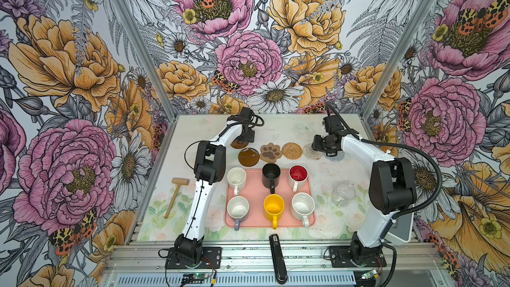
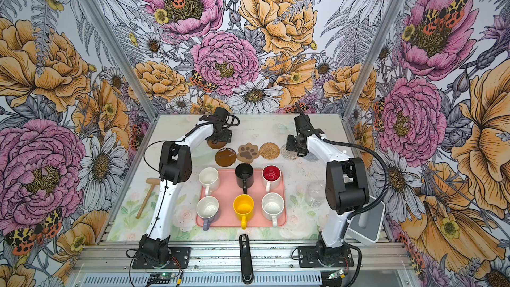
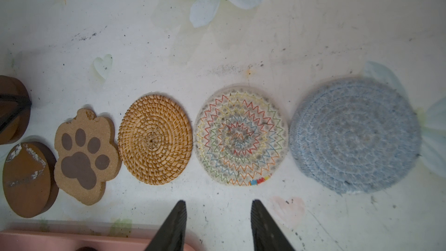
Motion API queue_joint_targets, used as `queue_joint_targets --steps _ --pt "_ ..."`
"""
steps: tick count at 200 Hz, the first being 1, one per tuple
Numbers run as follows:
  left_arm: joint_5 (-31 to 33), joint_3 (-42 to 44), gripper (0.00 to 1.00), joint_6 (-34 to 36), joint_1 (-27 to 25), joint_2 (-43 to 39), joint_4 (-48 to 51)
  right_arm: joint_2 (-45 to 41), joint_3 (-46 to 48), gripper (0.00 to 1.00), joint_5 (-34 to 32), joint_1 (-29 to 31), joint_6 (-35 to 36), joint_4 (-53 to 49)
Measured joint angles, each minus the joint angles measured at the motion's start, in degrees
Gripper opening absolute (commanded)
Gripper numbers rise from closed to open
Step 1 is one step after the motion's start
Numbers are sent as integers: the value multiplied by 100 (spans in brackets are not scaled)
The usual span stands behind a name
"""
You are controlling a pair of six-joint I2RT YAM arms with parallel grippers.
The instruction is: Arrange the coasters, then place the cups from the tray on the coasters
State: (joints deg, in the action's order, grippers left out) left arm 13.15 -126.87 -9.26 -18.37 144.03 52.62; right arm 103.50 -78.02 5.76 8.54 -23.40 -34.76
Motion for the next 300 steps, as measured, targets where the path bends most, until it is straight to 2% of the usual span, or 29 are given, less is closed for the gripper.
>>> queue_joint_targets --steps 68,167,300 --pt "31 743 91 -149 245 -415 -214 0 52 46 4 0 -22 39" --pt "-422 2256 89 -525 516 -1329 -920 0 101 46 7 0 -85 42" --pt "-503 2850 84 -1167 586 -1696 -1235 -234 236 46 7 0 -105 83"
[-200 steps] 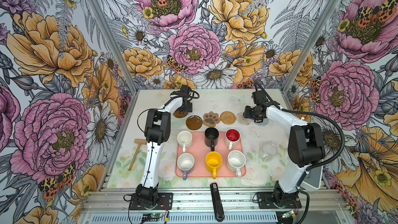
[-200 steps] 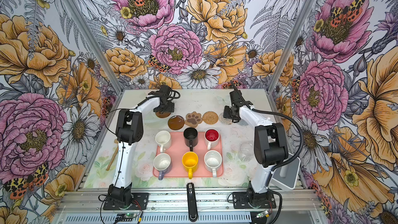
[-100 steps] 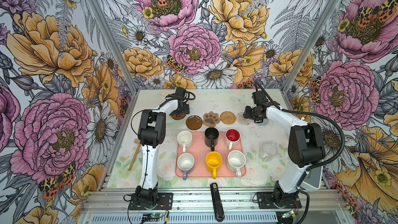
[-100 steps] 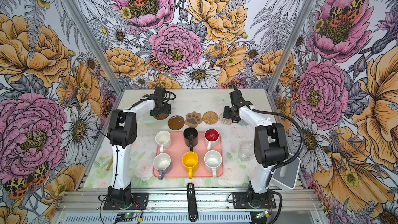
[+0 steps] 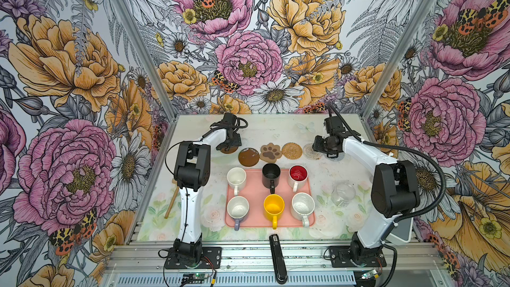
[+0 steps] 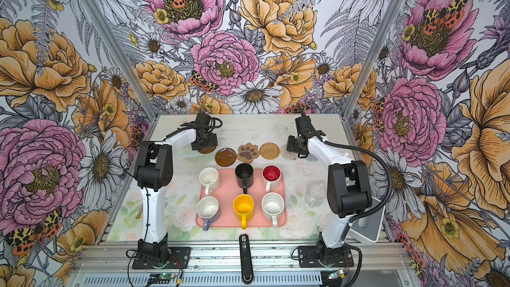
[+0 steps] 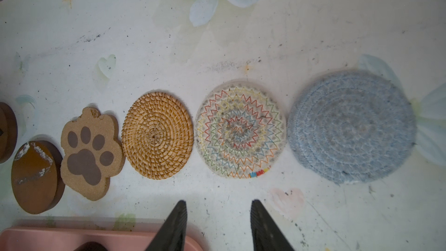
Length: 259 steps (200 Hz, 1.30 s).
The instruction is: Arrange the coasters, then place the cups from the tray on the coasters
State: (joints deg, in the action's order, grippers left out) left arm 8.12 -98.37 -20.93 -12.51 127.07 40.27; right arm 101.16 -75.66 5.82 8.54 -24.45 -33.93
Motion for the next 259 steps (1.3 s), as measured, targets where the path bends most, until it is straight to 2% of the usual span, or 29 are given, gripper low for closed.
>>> queue_joint_targets --steps 93,107,143,160,176,190,259 --pt "-214 -33 85 -295 -42 -129 372 -2 24 46 0 -37 -4 0" --pt "-319 -157 81 -280 -136 -133 520 -2 24 46 0 -35 -7 0" --pt "-476 -741 55 42 -575 -168 894 -2 24 46 0 -37 -15 0" --pt "-525 -896 36 177 -802 -219 1027 -2 24 46 2 -35 -15 0" --pt "-634 -914 13 369 -992 -264 1182 -2 24 46 7 -35 -15 0" --pt "-774 -914 0 472 -1097 -269 1320 -2 24 46 24 -35 -15 0" --pt "-1335 -754 0 507 -1241 -269 1606 -2 24 45 90 -35 -15 17"
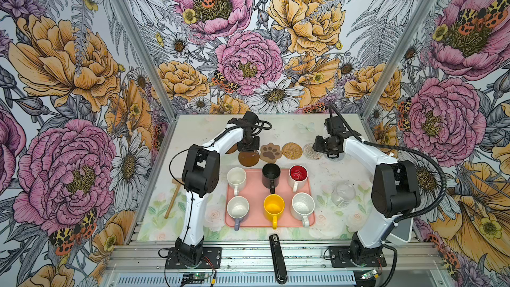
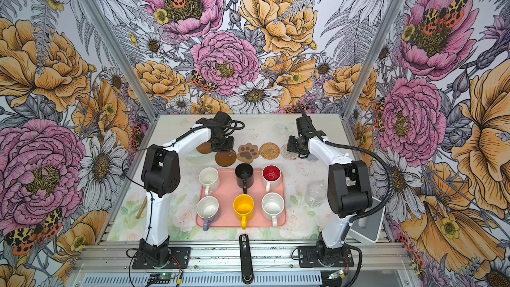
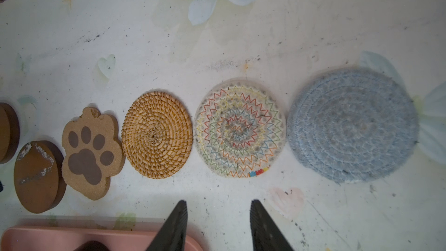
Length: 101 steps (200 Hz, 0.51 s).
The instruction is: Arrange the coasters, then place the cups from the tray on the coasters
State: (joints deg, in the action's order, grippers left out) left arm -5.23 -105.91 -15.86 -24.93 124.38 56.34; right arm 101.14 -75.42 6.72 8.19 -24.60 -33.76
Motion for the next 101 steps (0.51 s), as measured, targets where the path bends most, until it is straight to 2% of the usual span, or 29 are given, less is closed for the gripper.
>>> queue_joint_targets --steps 57,101 --pt "-223 186 0 -2 -334 0 26 0 37 45 61 0 -2 44" --pt "-236 372 0 -22 -372 2 37 0 81 45 68 0 -2 109"
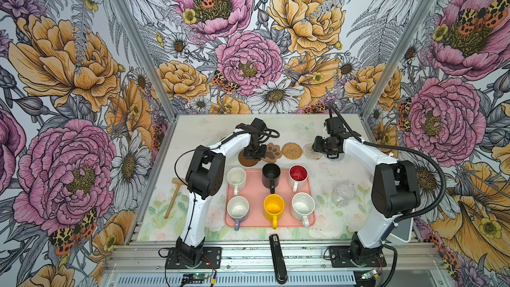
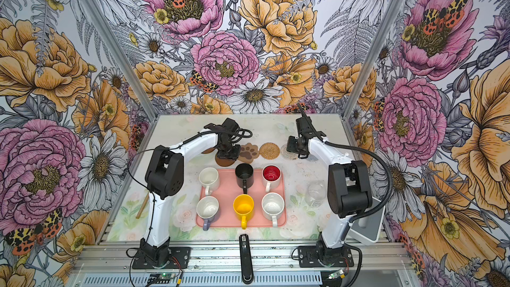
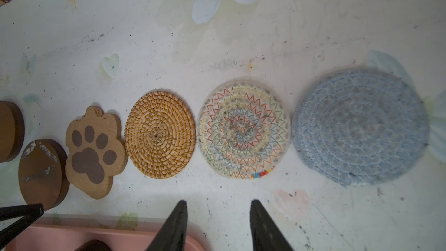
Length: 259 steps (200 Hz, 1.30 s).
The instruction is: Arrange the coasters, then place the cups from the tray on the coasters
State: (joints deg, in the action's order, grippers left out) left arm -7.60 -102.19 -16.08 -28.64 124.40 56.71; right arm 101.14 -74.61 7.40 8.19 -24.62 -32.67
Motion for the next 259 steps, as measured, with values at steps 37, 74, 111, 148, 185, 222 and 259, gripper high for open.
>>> queue_joint_targets --steps 37,74,111,148,185,222,259 --pt "0 26 0 -2 0 50 9 0 26 45 35 0 0 50" --pt "0 22 0 -2 0 273 9 0 55 45 39 0 -2 87" --pt "2 20 0 -4 0 402 9 0 96 45 39 0 -2 83" --pt "50 7 0 -7 24 415 11 0 101 45 39 0 -2 87" --pt "109 -264 0 -2 151 575 26 0 101 45 39 0 -2 87" --pt "201 -822 0 2 341 894 33 0 101 45 39 0 -2 87" --pt "199 -1473 0 4 487 1193 28 0 101 45 42 0 -2 87"
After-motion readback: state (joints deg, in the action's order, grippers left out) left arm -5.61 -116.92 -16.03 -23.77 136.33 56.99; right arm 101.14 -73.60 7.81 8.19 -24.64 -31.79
